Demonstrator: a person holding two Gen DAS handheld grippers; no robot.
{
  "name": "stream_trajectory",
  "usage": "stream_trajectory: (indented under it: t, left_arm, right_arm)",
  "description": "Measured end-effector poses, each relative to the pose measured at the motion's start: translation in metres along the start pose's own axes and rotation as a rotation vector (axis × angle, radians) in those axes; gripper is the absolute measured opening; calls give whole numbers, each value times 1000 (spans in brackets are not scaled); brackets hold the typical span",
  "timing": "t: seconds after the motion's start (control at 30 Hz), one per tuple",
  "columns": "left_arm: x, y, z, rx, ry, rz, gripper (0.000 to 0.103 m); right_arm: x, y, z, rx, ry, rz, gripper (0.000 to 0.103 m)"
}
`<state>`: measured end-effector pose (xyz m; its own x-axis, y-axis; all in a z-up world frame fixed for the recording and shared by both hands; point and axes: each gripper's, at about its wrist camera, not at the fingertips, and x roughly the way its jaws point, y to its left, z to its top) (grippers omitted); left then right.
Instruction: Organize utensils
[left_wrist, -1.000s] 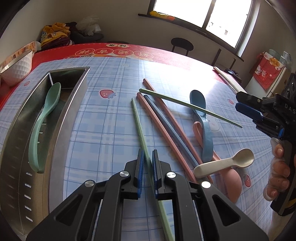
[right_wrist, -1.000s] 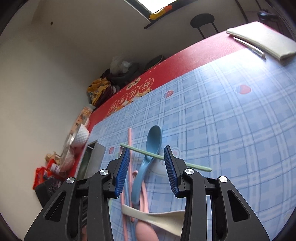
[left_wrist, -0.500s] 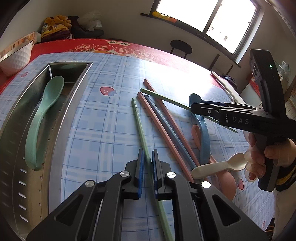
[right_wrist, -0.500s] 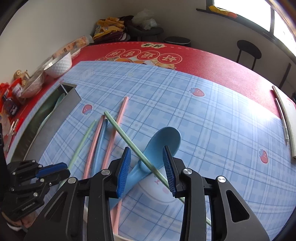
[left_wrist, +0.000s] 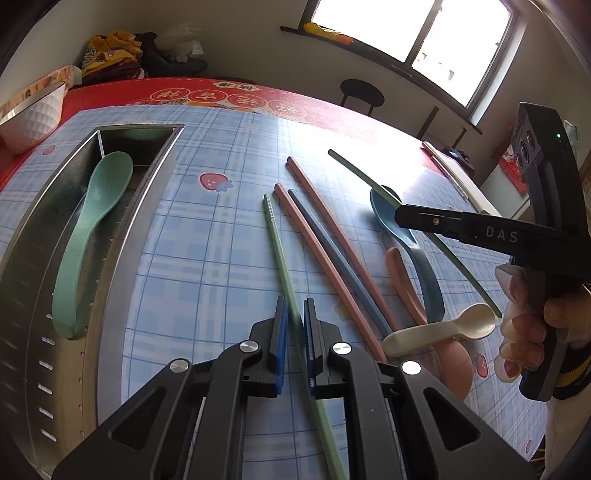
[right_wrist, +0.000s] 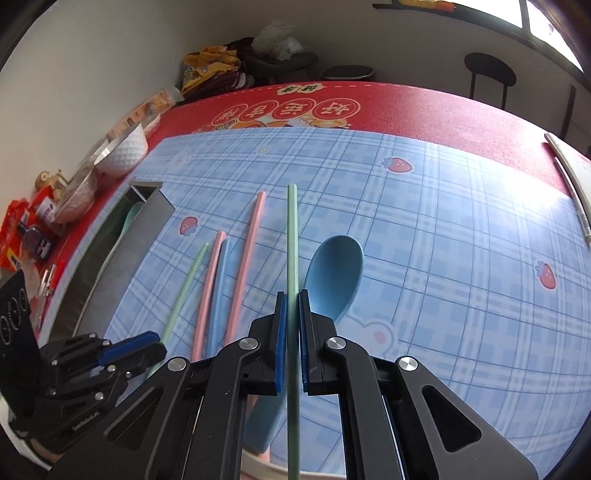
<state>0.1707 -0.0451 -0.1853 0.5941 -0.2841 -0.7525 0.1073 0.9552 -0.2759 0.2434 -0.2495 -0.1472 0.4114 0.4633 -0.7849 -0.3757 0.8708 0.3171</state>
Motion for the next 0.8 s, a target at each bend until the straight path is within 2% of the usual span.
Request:
stream_trajectory:
  t: [0.17,0.3,0.4,0.57,0.7,0.8]
  left_arm:
    - [0,-4,0,6,-1,12,9]
    - [1,-10,-1,27,-1,36,9]
    - [2,-14,-1,37,-2,50,8]
    - [2,-15,-2,35,-5,61,6]
    - [0,-13,-2,30,-4,61,6]
    - [-4,-15,-3,36,-10,85,5]
  right_arm:
    - [-20,-8,-21,187,-100,91,6]
    - [-29,4,-45,235,-196,93,6]
    - [-29,7,-61,314,-244,153,6]
    - [-30,23,-69,273,-280,137,6]
    - [-30,18,-71,277,-313,177,6]
    - [-23,7,-75,313,-283,216,6]
